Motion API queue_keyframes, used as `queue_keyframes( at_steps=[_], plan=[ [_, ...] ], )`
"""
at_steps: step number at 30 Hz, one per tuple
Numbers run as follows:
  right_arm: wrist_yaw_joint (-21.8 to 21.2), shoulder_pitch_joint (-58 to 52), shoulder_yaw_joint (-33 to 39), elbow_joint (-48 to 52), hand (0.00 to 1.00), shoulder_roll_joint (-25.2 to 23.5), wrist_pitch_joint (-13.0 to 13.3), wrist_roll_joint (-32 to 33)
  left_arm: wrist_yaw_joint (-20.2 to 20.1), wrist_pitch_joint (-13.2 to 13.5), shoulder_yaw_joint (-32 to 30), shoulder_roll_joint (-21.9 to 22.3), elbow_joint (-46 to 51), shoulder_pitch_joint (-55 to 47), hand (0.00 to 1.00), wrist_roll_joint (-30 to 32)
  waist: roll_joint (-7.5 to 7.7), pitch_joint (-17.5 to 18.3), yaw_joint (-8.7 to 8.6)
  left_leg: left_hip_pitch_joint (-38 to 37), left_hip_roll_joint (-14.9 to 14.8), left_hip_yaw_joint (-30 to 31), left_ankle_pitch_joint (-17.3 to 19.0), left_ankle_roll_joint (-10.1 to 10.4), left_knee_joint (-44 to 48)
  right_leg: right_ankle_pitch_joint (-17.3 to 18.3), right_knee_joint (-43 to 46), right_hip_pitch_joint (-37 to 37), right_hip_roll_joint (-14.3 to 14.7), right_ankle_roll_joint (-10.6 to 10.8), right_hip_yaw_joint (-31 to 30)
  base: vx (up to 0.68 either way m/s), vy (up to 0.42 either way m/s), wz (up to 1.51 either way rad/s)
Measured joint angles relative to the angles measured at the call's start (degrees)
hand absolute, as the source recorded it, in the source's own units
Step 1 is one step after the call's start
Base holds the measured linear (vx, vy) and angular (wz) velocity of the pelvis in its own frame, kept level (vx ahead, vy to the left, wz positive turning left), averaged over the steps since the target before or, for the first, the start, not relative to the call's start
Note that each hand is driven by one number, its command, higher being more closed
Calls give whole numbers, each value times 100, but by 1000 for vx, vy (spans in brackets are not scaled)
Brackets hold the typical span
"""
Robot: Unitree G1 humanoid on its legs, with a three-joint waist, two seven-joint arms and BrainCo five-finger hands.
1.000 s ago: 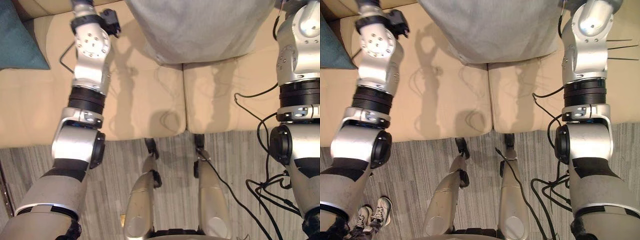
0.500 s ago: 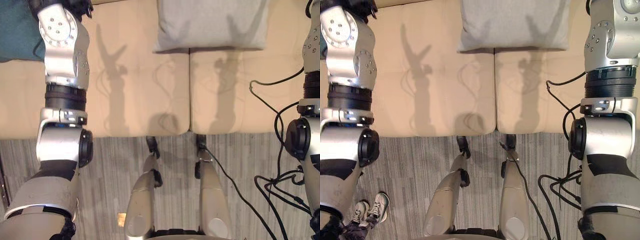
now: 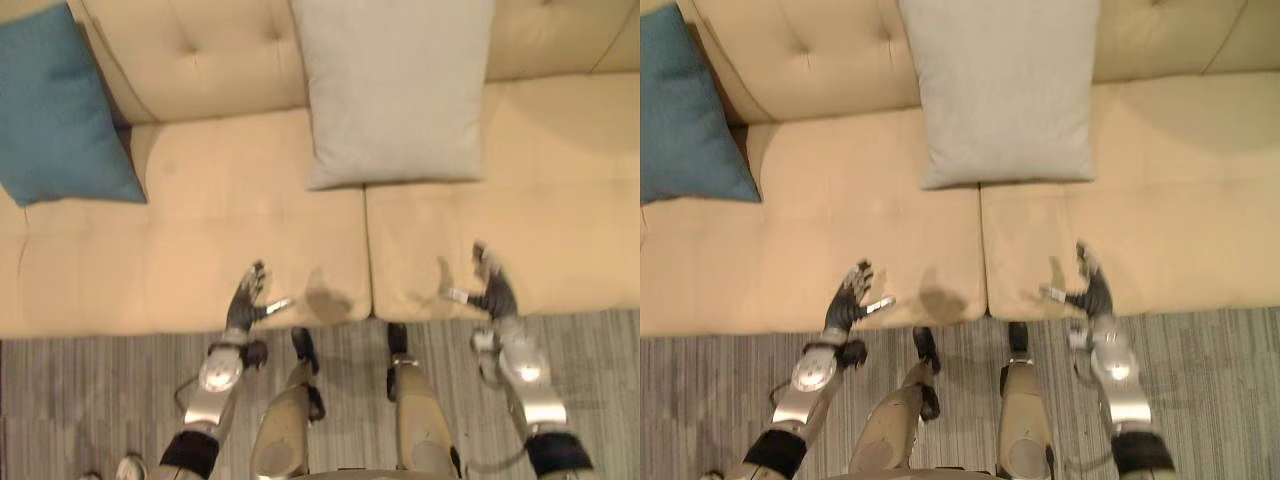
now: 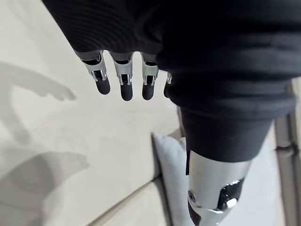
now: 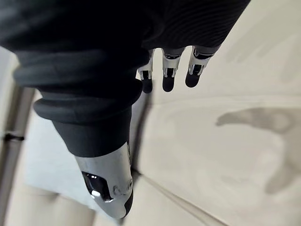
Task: Pick up cushions and gather them together orderly.
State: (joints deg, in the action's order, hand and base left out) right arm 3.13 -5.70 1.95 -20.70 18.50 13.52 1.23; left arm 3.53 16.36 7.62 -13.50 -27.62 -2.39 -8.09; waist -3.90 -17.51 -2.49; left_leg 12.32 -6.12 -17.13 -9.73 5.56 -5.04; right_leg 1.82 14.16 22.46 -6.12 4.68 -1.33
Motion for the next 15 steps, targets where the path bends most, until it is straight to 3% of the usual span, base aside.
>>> queue_keyframes(
  at_steps=[6,12,15],
  plan=[
    [-405,-1075,59,-1524,0,-231,-8,-615,-102,-106,-802,205,-1377,-830,0,627,100,801,-134,-712,31,9,465,-44,103,98,-432,-892,-41,108,-25,46,27,-7],
    [-447,-1268,346,-2027,0,-353,-87,-859,-104,-251,-1045,204,-1799,-1120,0,801,263,1046,-154,-1113,62,-93,464,-45,-27,56,-539,-1178,-48,104,-89,-11,27,-10],
    [-432,-1067,381,-2056,0,-501,-158,-861,-99,-274,-1053,202,-1792,-1073,0,811,398,1010,-100,-1168,13,-408,464,-43,27,-154,-552,-1083,33,118,-369,-32,-1,-49]
  ],
)
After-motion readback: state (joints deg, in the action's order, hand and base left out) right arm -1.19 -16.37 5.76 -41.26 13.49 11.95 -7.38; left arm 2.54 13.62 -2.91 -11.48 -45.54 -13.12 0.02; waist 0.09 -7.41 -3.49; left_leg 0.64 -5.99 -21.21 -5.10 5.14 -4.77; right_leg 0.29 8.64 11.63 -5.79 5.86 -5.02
